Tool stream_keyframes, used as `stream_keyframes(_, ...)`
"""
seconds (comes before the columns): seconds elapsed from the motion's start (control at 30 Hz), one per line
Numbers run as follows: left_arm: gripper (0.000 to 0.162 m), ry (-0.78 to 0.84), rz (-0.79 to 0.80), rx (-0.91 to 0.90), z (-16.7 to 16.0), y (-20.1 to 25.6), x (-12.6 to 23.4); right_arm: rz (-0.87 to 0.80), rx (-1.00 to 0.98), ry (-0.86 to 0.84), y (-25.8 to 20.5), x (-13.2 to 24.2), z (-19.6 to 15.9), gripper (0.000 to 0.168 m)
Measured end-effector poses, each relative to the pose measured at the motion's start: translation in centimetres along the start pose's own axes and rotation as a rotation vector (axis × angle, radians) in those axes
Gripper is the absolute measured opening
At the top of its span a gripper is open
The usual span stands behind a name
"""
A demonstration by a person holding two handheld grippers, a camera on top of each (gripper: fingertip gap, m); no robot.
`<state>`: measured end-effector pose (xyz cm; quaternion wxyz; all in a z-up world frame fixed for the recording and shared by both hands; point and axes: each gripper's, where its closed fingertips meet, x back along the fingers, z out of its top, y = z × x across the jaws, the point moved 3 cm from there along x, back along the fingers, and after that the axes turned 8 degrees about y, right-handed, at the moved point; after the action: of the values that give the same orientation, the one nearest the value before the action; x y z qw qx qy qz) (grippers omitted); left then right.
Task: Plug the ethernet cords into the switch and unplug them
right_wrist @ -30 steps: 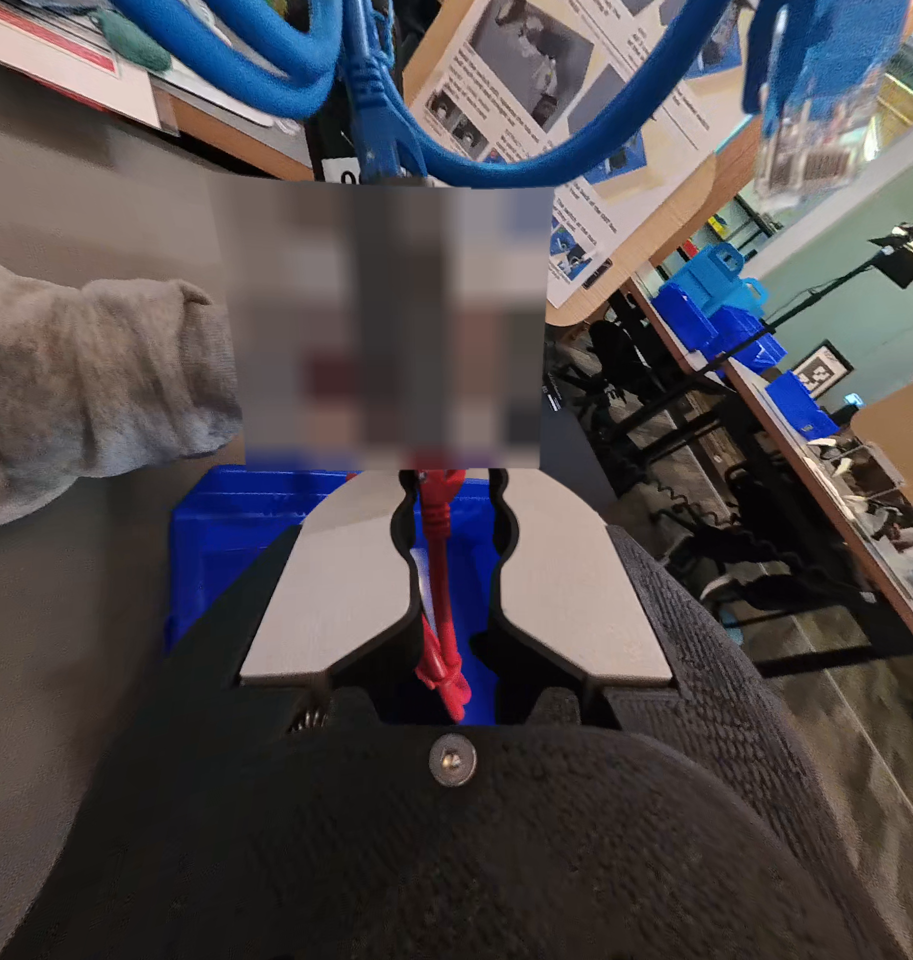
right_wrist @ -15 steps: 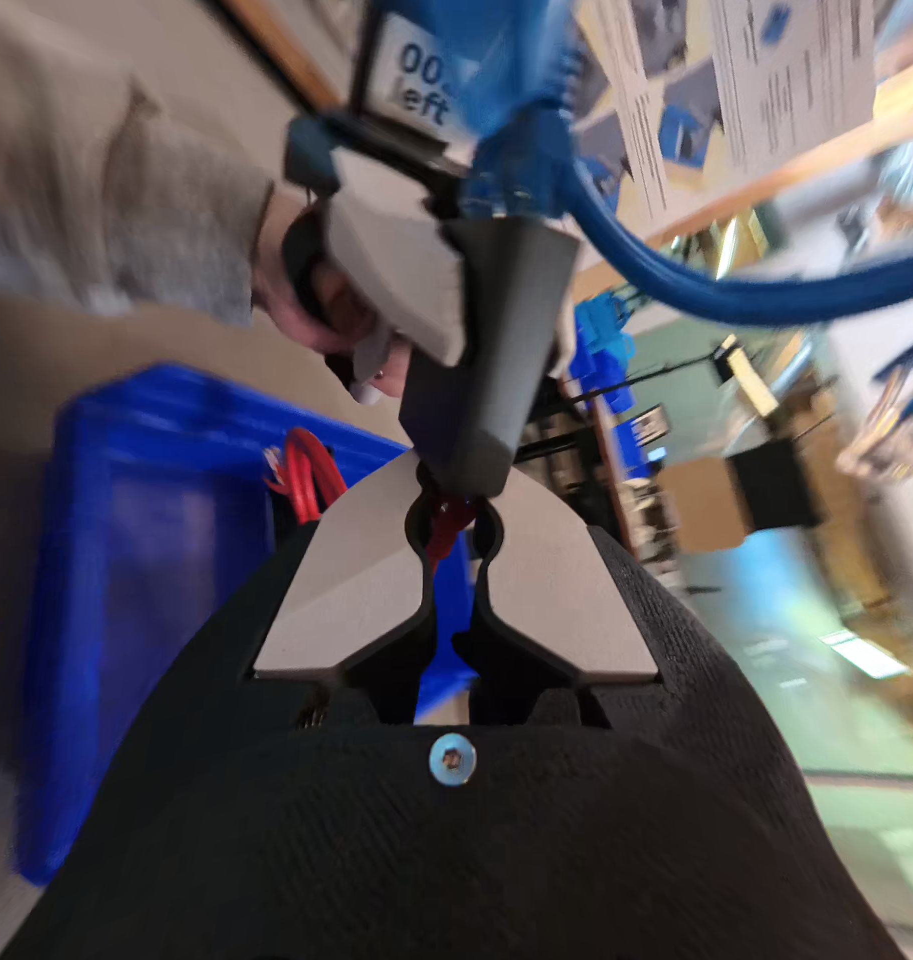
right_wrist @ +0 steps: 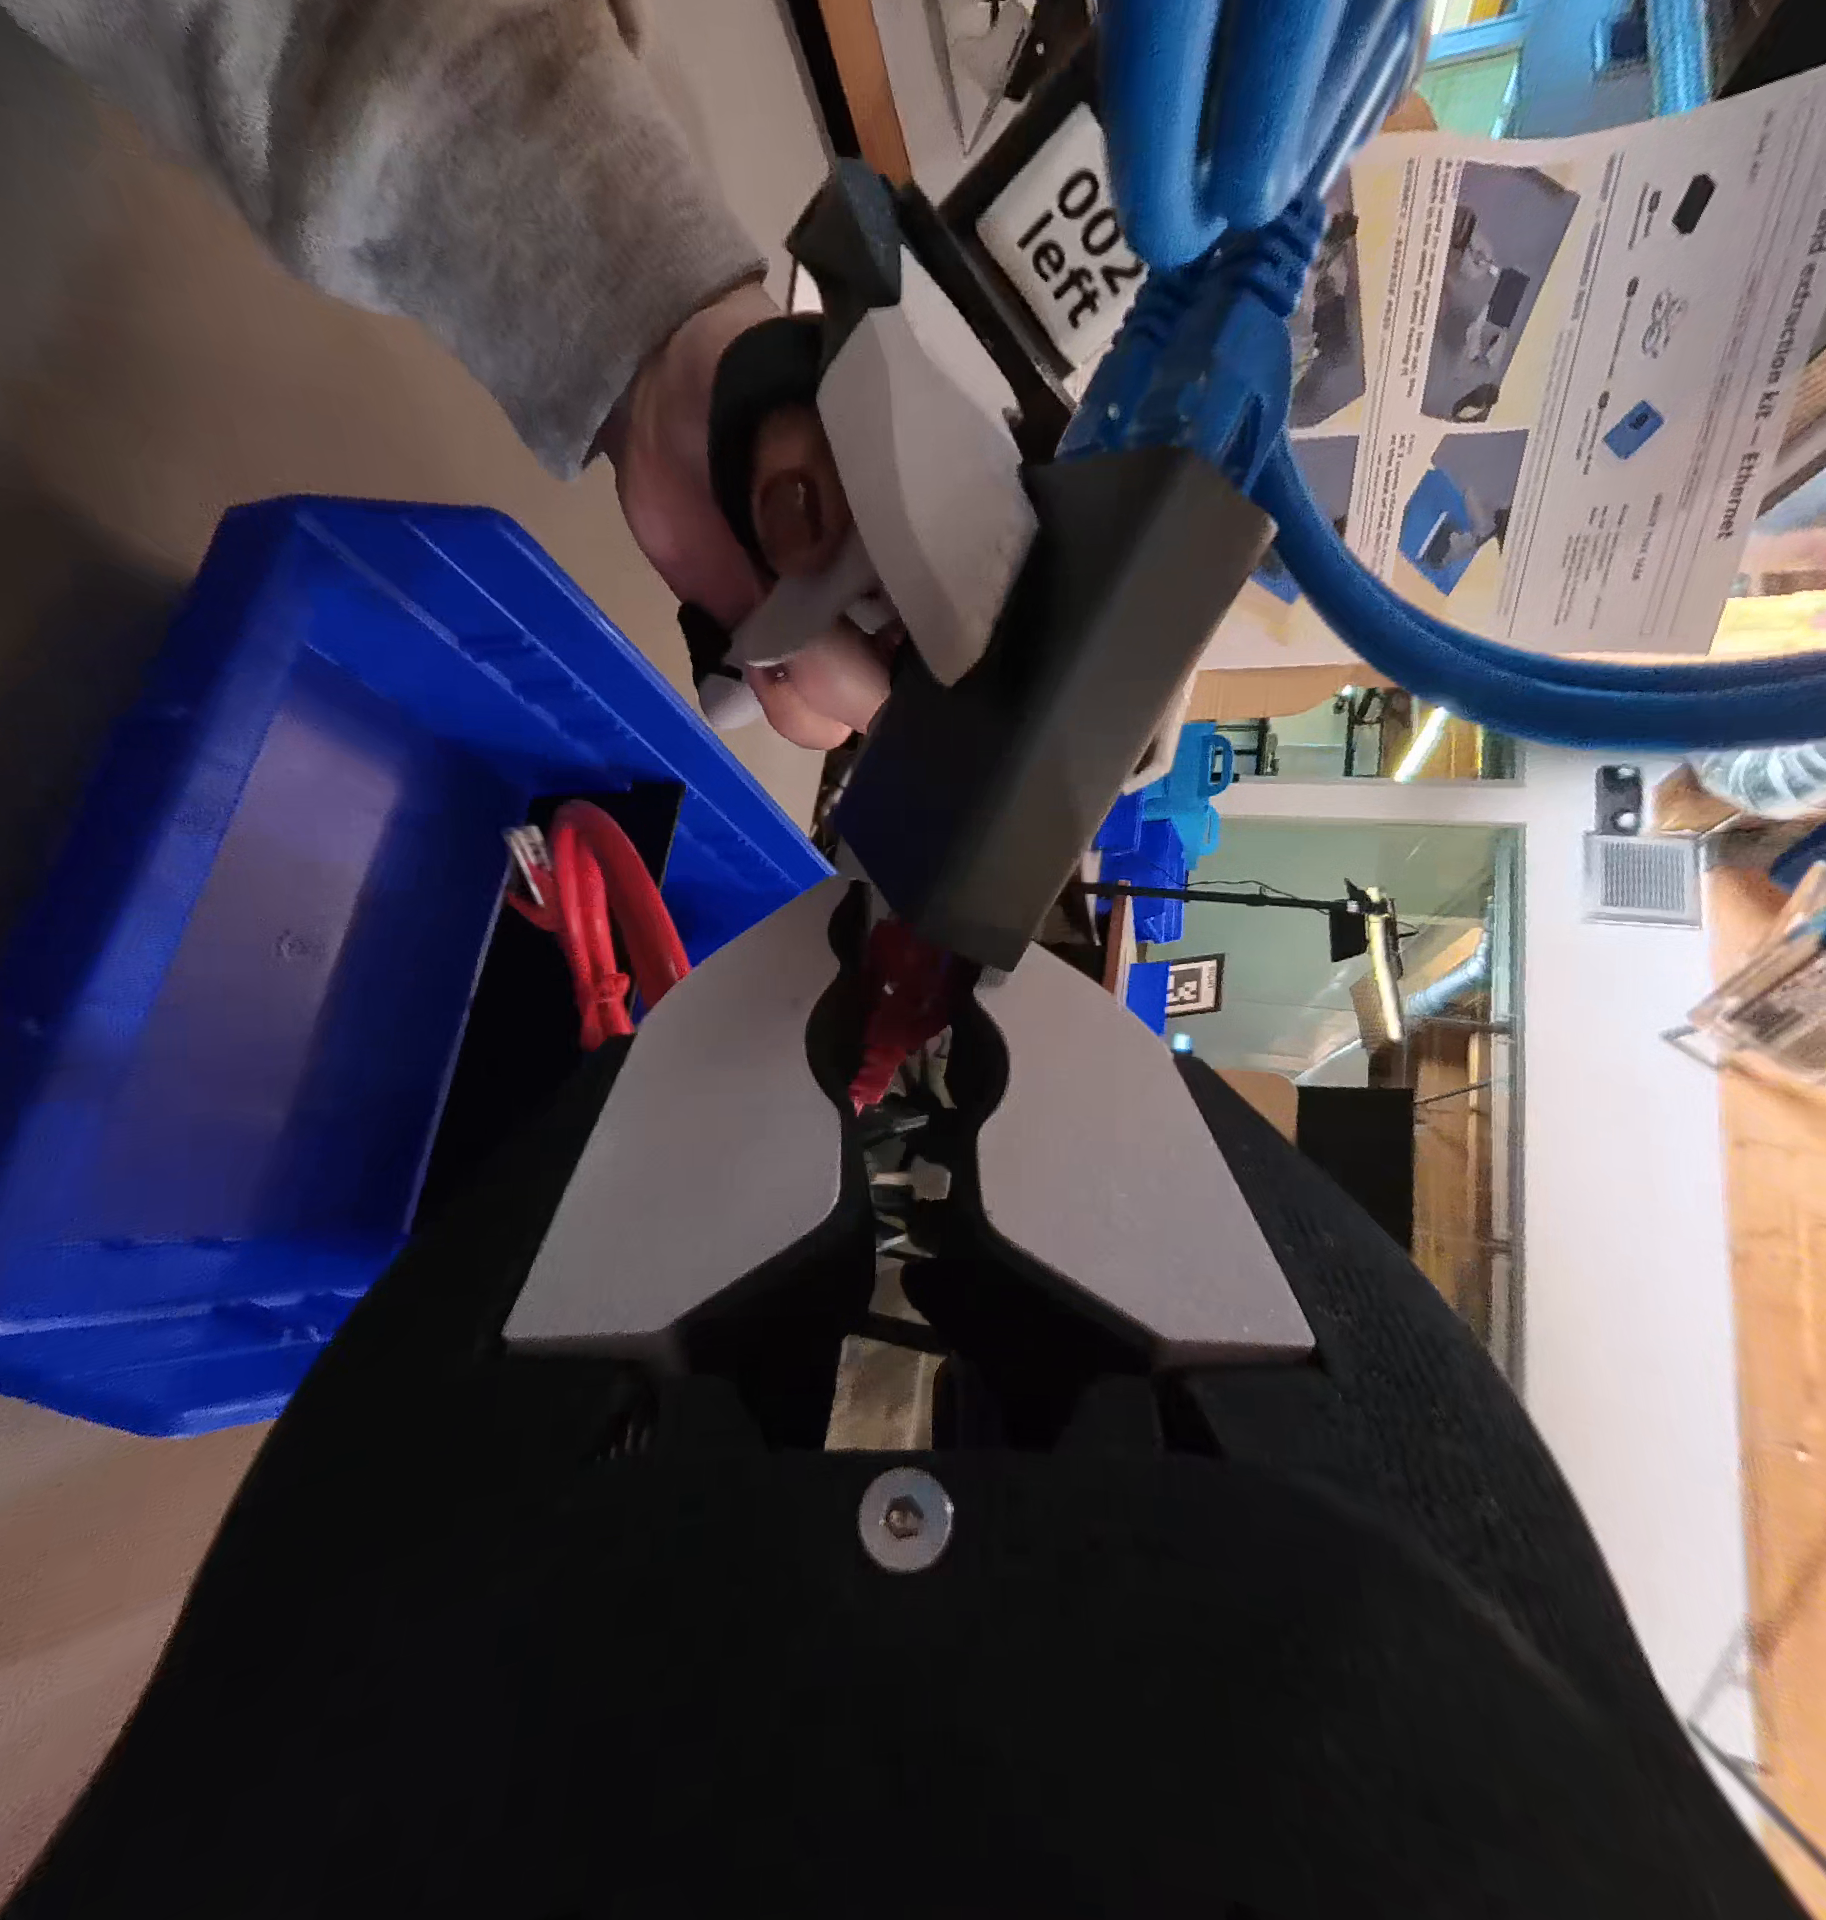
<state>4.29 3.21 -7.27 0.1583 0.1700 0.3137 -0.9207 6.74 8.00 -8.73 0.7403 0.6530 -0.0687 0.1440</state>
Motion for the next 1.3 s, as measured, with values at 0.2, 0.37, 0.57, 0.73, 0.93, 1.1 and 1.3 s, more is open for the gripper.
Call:
stream_keyframes(0.2, 0.022, -0.01, 0.058, -0.111, 0.5, -0.2, -0.9, -0.017, -0.212, 0.057, 0.5, 0.3, 0.0, 0.011)
stream_keyframes(0.37, 0.047, -0.012, 0.117, -0.136, 0.4, -0.4, -1.7, -0.042, -0.298, 0.067, 0.8, 0.7, 0.0, 0.01)
stream_keyframes(0.57, 0.062, -0.071, 0.134, -0.176, 0.1, -0.3, -2.4, -0.019, -0.387, 0.059, 0.4, 0.7, 0.2, 0.011)
stream_keyframes(0.73, 0.057, -0.099, 0.131, -0.202, 0.2, -0.2, -2.6, 0.043, -0.578, 0.097, 0.0, 0.5, 0.4, 0.011)
stream_keyframes(0.93, 0.07, -0.026, 0.144, -0.011, 0.0, -0.9, -1.8, 0.086, -0.767, 0.182, 0.3, 0.6, 0.6, 0.011)
stream_keyframes(1.1, 0.038, -0.015, 0.143, -0.046, -0.4, -0.6, -2.5, 0.074, -0.775, 0.193, 0.4, 0.3, 1.0, 0.011)
stream_keyframes(1.3, 0.022, 0.058, 0.105, -0.139, 0.4, -0.2, -1.9, -0.051, -0.676, 0.148, 0.7, -0.3, 1.4, 0.016)
